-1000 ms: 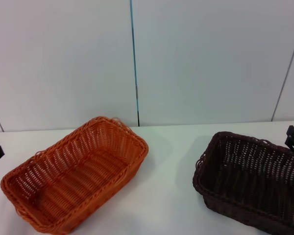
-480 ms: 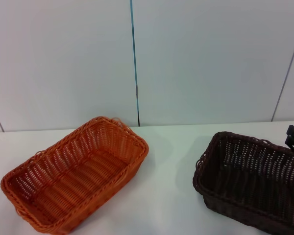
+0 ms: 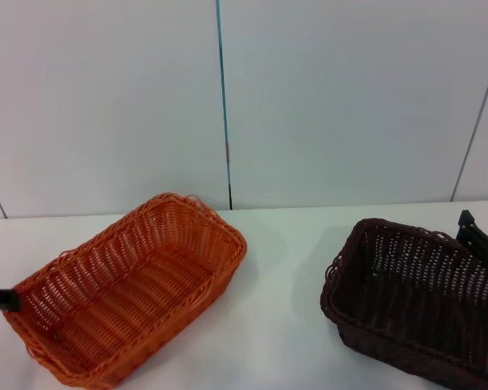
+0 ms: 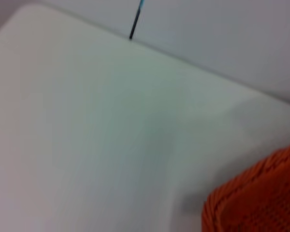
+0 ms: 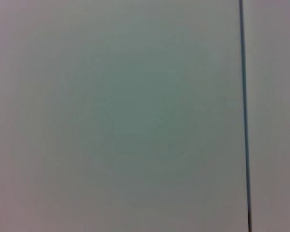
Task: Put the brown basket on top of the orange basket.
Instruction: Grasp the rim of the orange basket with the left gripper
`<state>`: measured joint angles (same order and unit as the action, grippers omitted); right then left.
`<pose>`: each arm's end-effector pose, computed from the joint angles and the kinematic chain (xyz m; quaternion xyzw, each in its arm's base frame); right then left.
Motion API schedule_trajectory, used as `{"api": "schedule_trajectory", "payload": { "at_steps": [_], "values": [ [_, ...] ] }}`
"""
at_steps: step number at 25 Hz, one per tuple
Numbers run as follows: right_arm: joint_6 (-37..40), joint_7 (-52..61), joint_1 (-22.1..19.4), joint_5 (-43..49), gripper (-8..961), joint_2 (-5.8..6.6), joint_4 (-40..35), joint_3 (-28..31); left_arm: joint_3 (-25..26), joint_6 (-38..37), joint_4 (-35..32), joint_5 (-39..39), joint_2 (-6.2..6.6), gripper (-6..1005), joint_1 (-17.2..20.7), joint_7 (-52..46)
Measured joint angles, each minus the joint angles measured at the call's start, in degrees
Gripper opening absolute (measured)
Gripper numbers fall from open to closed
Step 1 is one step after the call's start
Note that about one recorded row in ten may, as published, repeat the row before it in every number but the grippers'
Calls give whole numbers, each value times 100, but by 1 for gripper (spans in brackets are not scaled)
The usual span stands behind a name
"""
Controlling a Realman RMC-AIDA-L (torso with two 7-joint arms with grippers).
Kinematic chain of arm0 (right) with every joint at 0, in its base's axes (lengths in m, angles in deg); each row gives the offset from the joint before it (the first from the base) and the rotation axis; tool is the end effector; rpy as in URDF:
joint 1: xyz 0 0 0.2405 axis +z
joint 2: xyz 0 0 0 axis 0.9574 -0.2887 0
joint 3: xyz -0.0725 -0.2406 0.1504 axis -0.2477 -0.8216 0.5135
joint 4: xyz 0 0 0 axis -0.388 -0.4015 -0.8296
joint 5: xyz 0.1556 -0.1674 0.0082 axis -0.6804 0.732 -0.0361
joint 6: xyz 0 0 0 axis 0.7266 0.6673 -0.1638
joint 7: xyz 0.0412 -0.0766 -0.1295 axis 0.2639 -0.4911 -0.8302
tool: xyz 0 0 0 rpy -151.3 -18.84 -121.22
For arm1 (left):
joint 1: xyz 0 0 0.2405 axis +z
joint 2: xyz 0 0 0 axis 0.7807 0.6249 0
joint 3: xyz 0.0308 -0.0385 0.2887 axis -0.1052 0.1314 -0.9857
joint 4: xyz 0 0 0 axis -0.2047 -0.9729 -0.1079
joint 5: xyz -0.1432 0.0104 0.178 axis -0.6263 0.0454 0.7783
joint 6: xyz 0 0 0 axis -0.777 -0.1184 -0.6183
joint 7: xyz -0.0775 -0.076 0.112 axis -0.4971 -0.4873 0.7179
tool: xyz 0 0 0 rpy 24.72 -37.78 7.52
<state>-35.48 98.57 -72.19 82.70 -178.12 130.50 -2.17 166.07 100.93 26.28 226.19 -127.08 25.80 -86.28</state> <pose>0.2954 0.3625 -0.0118 -0.2924 -0.6769 -0.6125 0.2848 -0.3475 0.4107 0.0862 -0.6061 -0.6771 -0.0445 0.4150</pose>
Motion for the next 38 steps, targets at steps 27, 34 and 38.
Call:
{"api": "schedule_trajectory", "payload": {
  "at_steps": [27,34,38],
  "values": [
    [-164,-10,119,3,933,10,-38,74,2,-496,-2043,-8,90,919,-886,158],
    [-245,-10,133,2,933,4,-10,133,14,-473,-2059,-66,145,906,-945,156],
    [-216,-10,131,2,933,2,-6,133,18,-504,-2062,-66,84,897,-958,129]
  ]
}}
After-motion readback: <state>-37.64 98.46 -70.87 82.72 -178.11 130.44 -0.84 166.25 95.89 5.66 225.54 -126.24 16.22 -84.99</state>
